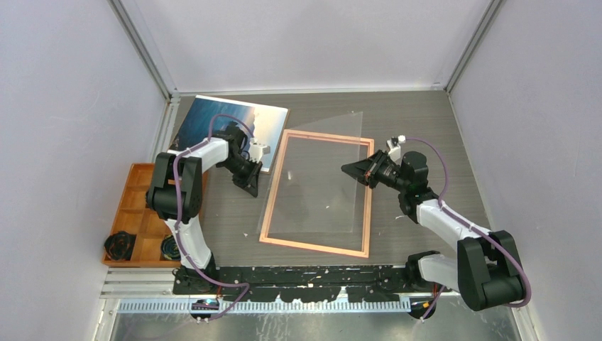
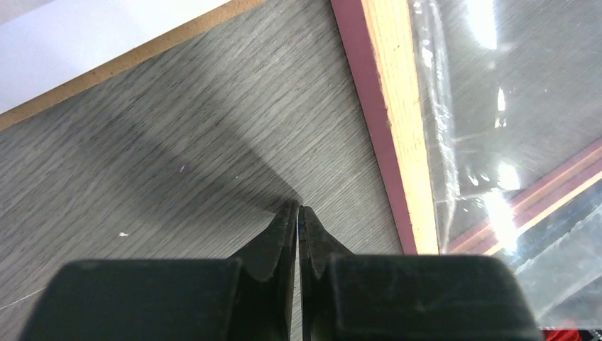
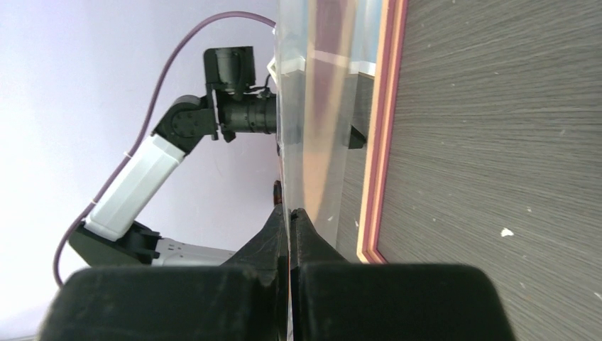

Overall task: Put the photo into the frame
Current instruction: Place the photo frame item in the photo frame.

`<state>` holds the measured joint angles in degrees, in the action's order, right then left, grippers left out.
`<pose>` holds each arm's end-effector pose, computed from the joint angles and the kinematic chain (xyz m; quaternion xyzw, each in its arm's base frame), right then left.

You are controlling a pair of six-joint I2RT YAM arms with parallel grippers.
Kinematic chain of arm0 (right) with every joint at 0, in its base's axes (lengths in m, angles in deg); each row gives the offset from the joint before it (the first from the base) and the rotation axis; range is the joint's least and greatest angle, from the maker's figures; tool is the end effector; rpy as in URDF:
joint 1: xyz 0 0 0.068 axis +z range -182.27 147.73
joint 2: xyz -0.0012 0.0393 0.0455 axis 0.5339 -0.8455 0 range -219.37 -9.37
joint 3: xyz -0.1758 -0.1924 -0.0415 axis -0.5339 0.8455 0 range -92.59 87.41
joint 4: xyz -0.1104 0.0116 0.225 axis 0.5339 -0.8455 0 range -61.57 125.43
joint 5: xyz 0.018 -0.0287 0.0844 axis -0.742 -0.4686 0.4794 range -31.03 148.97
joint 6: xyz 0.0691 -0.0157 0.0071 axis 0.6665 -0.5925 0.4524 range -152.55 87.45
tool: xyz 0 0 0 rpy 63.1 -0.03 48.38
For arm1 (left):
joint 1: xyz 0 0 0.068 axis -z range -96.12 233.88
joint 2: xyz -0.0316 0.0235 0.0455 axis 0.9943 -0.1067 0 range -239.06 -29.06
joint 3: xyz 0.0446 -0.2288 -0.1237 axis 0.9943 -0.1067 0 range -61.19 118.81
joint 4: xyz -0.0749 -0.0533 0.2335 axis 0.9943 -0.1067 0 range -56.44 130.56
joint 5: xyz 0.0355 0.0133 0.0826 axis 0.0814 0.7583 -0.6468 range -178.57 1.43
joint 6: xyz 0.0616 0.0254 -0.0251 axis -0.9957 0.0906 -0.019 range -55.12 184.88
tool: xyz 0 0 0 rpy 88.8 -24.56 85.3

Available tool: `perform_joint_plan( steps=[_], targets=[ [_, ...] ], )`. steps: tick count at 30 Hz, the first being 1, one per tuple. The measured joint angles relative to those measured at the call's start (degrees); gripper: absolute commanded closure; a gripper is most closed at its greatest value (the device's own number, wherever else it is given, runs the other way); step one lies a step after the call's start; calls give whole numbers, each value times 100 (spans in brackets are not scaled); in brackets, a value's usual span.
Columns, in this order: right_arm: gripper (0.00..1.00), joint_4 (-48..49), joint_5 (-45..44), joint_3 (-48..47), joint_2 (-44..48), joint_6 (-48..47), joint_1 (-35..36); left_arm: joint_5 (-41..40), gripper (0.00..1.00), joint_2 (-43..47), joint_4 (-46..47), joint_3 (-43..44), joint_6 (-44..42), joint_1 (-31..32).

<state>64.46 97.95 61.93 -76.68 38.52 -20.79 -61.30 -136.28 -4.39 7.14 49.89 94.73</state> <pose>0.2400 0.0863 0.2109 0.1854 0.7428 0.5840 0.2700 0.3176 -0.0882 0.1314 0.2293 0.9430 -0.2333 0.0607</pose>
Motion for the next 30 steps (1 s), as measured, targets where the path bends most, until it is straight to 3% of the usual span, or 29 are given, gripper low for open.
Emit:
perform_joint_plan(
  steps=[30],
  targets=[
    [99, -433, 203, 367, -944, -1246, -612, -46, 95, -2, 15, 0, 101, 0]
  ],
)
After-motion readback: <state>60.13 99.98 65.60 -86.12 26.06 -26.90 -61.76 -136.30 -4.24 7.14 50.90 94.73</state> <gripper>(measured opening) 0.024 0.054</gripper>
